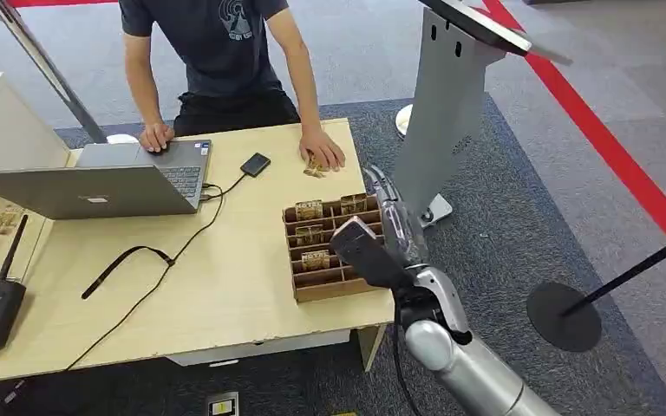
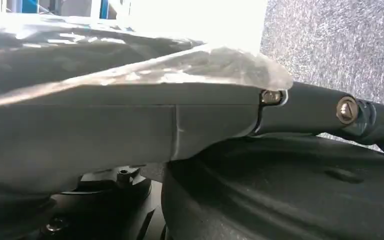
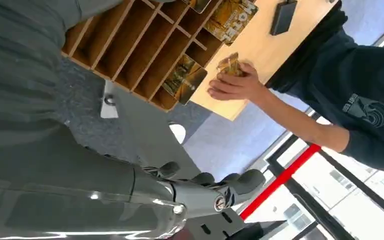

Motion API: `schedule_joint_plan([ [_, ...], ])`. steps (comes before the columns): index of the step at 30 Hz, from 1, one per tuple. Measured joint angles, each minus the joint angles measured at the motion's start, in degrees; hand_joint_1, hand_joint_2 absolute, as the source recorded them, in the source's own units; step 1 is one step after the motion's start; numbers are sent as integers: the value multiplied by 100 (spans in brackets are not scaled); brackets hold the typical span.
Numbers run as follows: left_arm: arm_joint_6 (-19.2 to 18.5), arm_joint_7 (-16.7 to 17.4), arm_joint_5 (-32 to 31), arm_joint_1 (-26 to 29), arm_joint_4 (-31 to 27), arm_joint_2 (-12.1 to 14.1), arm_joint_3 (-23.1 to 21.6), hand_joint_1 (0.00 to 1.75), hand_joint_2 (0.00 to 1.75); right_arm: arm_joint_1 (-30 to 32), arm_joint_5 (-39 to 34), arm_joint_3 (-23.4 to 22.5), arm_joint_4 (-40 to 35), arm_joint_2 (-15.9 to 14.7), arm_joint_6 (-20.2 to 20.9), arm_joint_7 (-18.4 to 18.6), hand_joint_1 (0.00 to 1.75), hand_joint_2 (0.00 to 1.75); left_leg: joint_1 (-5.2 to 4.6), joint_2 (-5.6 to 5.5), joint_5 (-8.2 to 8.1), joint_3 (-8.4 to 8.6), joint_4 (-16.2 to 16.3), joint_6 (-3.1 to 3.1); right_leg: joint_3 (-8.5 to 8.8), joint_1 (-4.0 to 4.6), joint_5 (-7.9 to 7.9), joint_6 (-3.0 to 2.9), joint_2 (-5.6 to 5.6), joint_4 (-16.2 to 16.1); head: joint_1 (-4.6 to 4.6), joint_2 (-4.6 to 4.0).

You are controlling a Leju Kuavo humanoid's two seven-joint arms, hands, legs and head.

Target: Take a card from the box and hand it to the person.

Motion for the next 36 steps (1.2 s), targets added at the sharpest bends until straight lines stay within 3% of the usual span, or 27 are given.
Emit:
schedule_joint_plan([
  [5, -22, 0, -6, 1, 0, 7, 0, 0, 175, -68, 134, 0, -59, 0, 123, 44, 5, 175, 0, 0, 0, -1, 0, 0, 1, 0, 0, 0, 0, 1, 0, 0],
  [7, -22, 4, -7, 1, 0, 7, 0, 0, 175, -131, 197, 7, -72, 2, 194, 70, 150, 175, 0, 0, 0, 0, 0, 0, 2, 0, 0, 0, 0, 2, -2, 0],
  [8, -22, 9, -7, 1, 0, 7, 0, 0, 175, -169, 212, 13, -72, 6, 229, 87, 154, 175, 0, 0, 0, 0, 0, 0, 1, 0, 0, 0, 0, 2, 0, 0],
  [10, -20, 13, -11, 0, 0, 7, 0, 0, 175, -242, 223, 26, -72, 11, 275, 94, 154, 175, 0, 0, 0, 0, 0, 0, 2, 0, 0, 0, 0, 2, -2, 0],
  [11, -20, 20, -15, 0, 0, 7, 0, 0, 175, -275, 223, 35, -70, 18, 300, 94, 141, 175, 0, 0, 0, 0, 0, 0, 2, 0, 0, 0, 0, 1, 0, 0],
  [12, -20, 22, -20, 0, 0, 7, 0, 0, 175, -302, 225, 42, -70, 24, 319, 94, 33, 175, 0, 0, 0, -1, 0, 0, 2, 0, 0, 0, 0, 1, -2, 0],
  [13, -20, 26, -24, -1, 0, 7, 0, 0, 175, -328, 227, 48, -68, 35, 343, 94, 5, 175, 0, 0, 0, -1, 0, 0, 1, 0, 0, 0, 0, 2, 0, 0],
  [14, -20, 28, -26, -1, 0, 7, 0, 0, 175, -355, 232, 55, -66, 44, 352, 96, 0, 175, 0, 0, 0, -1, 0, 0, 1, 0, 0, 0, 0, 2, -2, 0],
  [36, -74, 81, -111, -5, 0, 26, 18, 0, 175, -1131, 837, 345, 452, 245, 660, 525, 7, 175, 1, -2, 0, -1, 0, 0, 2, 1, 0, 0, 0, 3, -2, 0],
])
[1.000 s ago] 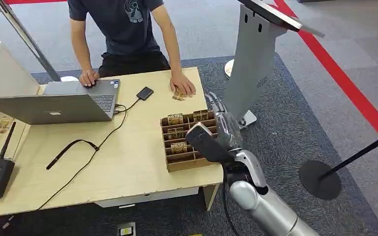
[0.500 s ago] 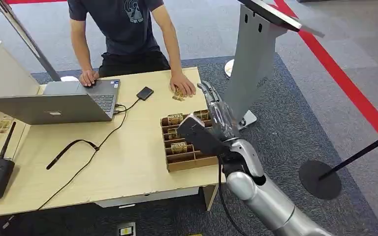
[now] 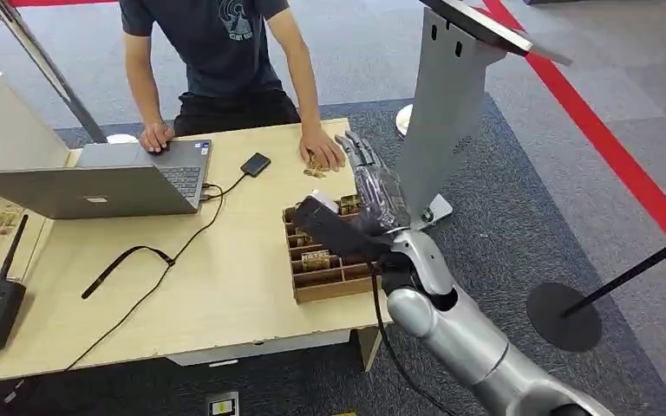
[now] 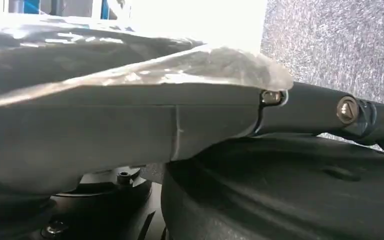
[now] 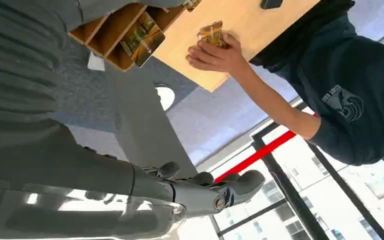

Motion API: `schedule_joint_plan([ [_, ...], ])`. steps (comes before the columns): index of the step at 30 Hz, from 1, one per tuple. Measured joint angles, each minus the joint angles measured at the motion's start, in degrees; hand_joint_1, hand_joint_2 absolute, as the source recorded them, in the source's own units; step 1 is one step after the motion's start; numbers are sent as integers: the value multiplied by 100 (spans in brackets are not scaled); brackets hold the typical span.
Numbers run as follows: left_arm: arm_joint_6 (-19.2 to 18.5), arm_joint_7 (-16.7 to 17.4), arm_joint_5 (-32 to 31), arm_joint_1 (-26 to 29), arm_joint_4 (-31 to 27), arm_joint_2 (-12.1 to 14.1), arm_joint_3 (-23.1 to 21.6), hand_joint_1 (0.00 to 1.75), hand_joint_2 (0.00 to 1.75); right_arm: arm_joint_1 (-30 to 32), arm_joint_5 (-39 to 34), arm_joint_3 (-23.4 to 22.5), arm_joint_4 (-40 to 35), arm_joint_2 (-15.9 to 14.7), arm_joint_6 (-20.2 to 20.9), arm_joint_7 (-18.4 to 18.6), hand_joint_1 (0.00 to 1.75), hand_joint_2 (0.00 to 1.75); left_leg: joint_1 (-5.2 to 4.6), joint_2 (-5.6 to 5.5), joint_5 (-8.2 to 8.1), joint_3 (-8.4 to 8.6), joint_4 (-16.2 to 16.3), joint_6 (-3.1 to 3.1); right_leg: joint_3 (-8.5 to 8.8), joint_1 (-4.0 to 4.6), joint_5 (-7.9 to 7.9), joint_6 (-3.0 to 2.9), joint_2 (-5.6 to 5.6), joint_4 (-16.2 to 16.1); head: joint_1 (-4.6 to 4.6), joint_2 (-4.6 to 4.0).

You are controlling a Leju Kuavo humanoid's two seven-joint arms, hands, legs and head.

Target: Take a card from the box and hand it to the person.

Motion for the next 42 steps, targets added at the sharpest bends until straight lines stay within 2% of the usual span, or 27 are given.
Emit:
schedule_joint_plan([
  [11, 15, 140, -101, -26, 0, 4, 20, 0, 175, -496, -70, 151, 540, 192, 109, -101, 10, 175, 1, -1, 0, 0, 0, 0, 1, 0, 0, 0, 0, 1, 0, 0],
  [14, 114, 229, -140, -49, -4, -20, 17, 0, 175, -611, -109, 197, 741, 267, 109, -183, 19, 175, 1, 0, 0, 0, 0, 0, 1, 1, 0, 0, 0, 1, 2, 0],
  [15, 125, 236, -151, -51, -4, -28, 17, 0, 175, -658, -127, 216, 804, 288, 109, -203, 28, 175, 1, 0, 0, 0, 0, 0, 1, 1, 0, 0, 0, 2, 2, 0],
  [16, 136, 245, -164, -53, -4, -33, 17, 0, 175, -705, -149, 238, 870, 313, 111, -221, 51, 175, 1, 0, 0, 0, 0, 0, 1, 1, 0, 0, 0, 1, 0, 0],
  [17, 149, 260, -177, -58, -4, -35, 17, 0, 175, -753, -155, 256, 955, 341, 111, -245, 79, 175, 1, -1, 0, 0, 0, 0, 1, 1, 0, 0, 0, 1, 0, 0],
  [18, 155, 282, -190, -62, -7, -35, 17, 0, 175, -798, -164, 273, 1034, 372, 111, -258, 124, 175, 1, -1, 0, 0, 0, 0, 1, 1, 0, 0, 0, 2, 2, 0],
  [19, 162, 299, -199, -66, -11, -37, 17, 0, 175, -840, -171, 291, 1112, 393, 111, -269, 134, 175, 1, -1, 0, 0, 0, 0, 1, 1, 0, 0, 0, 2, 0, 0],
  [21, 173, 326, -208, -72, -13, -42, 17, 0, 175, -913, -173, 317, 1263, 441, 116, -286, 145, 175, 1, 0, 0, 0, 0, 0, 1, 1, 0, 0, 0, 1, 0, 0],
  [33, 236, 400, -273, -92, -15, -66, 17, 0, 175, -1186, -367, 513, 1969, 601, -37, -308, 119, 175, 1, -1, 0, 0, 1, 0, 0, 1, 0, 0, 0, 1, 0, 0],
  [34, 236, 400, -273, -92, -15, -66, 17, 0, 175, -1188, -370, 529, 2010, 599, -46, -289, 126, 175, 1, -1, 0, 0, 0, 0, 0, 1, 0, 0, 0, 1, 2, 0],
  [39, 247, 400, -271, -90, -28, -66, 17, 0, 175, -1193, -409, 599, 2144, 588, -48, -153, 99, 175, 1, -1, 0, 1, 1, 0, 0, 1, 0, 0, 0, 1, 2, 0],
  [40, 251, 400, -271, -90, -28, -66, 17, 0, 175, -1193, -407, 614, 2157, 581, -55, -125, 89, 175, 1, 0, 0, 1, 1, 0, 0, 1, 0, 0, 0, 1, 0, 0],
  [42, 262, 398, -269, -90, -31, -66, 17, 0, 175, -1193, -383, 640, 2188, 564, -70, -68, 84, 175, 1, 0, 0, 1, 1, 0, 0, 1, 0, 0, 0, 1, 2, 0],
])
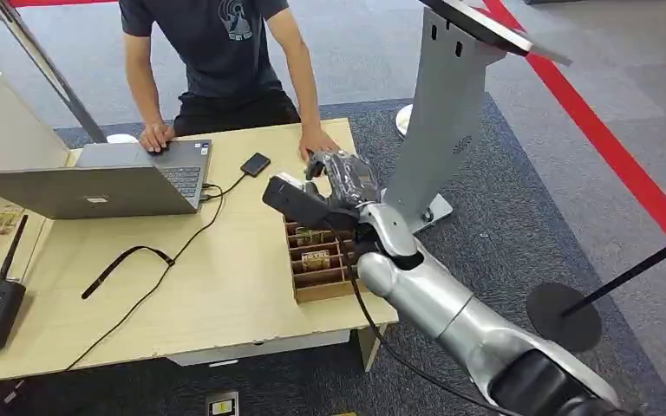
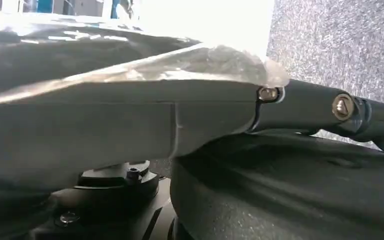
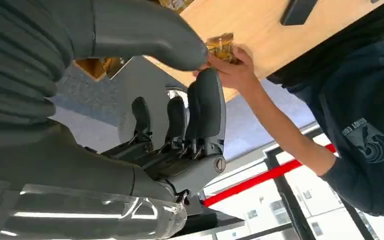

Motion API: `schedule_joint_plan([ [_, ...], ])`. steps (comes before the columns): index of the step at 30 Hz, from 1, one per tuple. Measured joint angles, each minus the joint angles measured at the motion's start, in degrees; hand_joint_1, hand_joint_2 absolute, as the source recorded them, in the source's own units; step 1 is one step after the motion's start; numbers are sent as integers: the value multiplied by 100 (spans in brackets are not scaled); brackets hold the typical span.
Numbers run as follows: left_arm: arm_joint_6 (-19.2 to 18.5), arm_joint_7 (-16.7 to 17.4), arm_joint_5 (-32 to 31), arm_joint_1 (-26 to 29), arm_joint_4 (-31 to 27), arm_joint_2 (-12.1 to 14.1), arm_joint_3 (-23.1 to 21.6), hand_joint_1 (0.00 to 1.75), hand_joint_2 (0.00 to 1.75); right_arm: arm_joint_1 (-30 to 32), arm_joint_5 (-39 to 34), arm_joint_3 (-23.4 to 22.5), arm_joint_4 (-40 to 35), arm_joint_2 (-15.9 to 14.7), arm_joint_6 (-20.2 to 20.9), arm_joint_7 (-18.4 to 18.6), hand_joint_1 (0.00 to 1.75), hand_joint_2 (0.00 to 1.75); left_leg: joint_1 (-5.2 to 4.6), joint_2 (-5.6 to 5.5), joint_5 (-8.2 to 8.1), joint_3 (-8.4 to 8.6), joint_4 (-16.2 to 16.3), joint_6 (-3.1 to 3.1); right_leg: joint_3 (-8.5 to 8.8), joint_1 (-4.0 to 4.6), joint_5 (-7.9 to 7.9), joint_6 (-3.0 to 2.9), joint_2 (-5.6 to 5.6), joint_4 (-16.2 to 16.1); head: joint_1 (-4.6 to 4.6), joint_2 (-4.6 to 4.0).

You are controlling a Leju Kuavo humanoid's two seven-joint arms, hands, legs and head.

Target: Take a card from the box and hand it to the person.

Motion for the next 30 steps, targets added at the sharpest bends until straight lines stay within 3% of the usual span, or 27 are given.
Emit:
schedule_joint_plan([
  [1, 7, 0, 2, 0, 0, 0, 0, 0, 175, 0, 20, 11, 20, -4, -2, 18, 77, 175, 0, 0, 0, 0, 0, 0, 0, 0, 0, 0, 0, 0, 0, 0],
  [9, 26, -4, 13, 1, -7, 0, 0, 0, 175, -2, 129, 101, 173, -55, 4, 240, 79, 175, 0, 0, 0, 0, 0, 0, 0, 0, 0, 0, 0, 0, 0, 0],
  [21, 42, -7, 11, 2, -13, 0, 0, 0, 175, -121, 142, 214, 492, -76, 20, 299, 80, 175, 0, 0, 0, 0, 0, 0, 0, 0, 0, 0, 0, 1, -2, 0],
  [30, 42, -9, 11, 3, -13, 0, 0, 0, 175, -195, 135, 256, 717, -85, 41, 310, 70, 175, 0, 0, 0, 0, 1, 0, 0, 0, 0, 0, 0, 0, -2, 0],
])
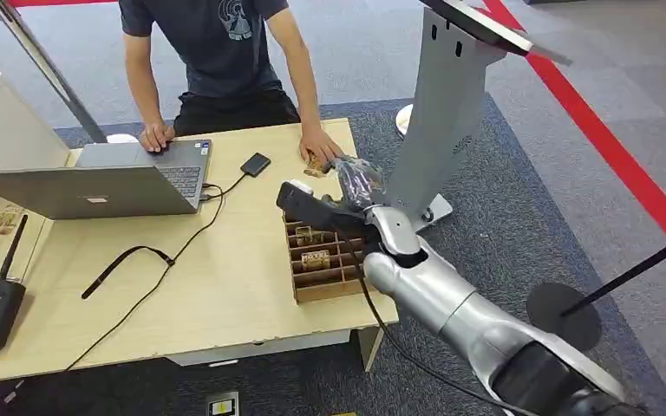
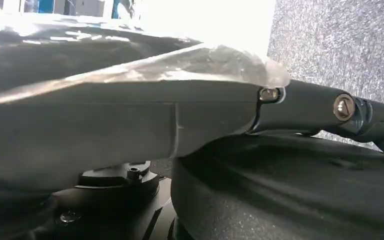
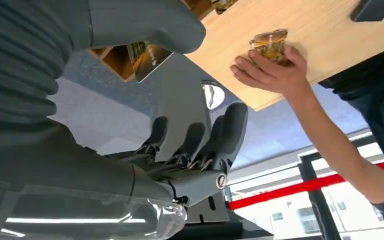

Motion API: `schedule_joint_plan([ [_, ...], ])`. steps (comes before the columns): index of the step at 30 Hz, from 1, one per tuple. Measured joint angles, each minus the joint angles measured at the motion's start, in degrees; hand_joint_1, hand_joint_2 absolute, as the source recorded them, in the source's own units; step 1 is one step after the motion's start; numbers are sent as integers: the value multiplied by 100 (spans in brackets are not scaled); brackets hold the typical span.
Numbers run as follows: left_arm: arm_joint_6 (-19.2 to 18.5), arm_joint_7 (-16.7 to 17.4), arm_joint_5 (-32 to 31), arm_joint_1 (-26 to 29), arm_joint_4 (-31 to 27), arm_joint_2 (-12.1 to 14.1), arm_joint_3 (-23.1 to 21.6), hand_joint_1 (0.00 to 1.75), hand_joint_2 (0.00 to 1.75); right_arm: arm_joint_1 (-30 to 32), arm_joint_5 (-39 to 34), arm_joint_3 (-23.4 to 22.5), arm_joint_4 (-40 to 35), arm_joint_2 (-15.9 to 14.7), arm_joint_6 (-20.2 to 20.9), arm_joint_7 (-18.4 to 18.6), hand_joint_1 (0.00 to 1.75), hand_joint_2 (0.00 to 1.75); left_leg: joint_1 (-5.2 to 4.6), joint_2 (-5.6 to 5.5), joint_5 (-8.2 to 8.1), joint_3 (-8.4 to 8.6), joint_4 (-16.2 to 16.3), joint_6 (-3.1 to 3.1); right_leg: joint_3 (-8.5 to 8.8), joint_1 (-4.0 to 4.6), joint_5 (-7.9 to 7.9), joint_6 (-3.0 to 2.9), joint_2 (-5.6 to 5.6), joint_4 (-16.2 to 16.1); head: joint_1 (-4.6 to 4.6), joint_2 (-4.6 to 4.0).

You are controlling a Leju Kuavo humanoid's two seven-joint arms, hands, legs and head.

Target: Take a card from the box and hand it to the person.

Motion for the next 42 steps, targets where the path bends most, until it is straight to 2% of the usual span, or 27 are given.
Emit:
schedule_joint_plan([
  [22, -15, -39, 2, 7, 0, 4, 0, 0, 175, -41, -138, 52, 374, -131, -61, 177, 72, 175, 0, 1, 0, 1, 1, 0, 0, 0, 0, 0, 0, 0, 2, 0],
  [27, -17, -59, 2, 11, 0, 4, 0, 0, 175, -36, -146, 50, 444, -164, -103, 254, 84, 175, 0, 1, 0, 1, 1, 0, 0, 0, 0, 0, 0, 0, 2, 0],
  [42, -83, -103, 4, 23, 0, 31, 0, 0, 175, 5, -216, 52, 614, -247, -107, 295, 75, 175, 0, 2, 0, 1, 1, 0, 0, 0, 0, 0, 0, 0, 2, 0],
])
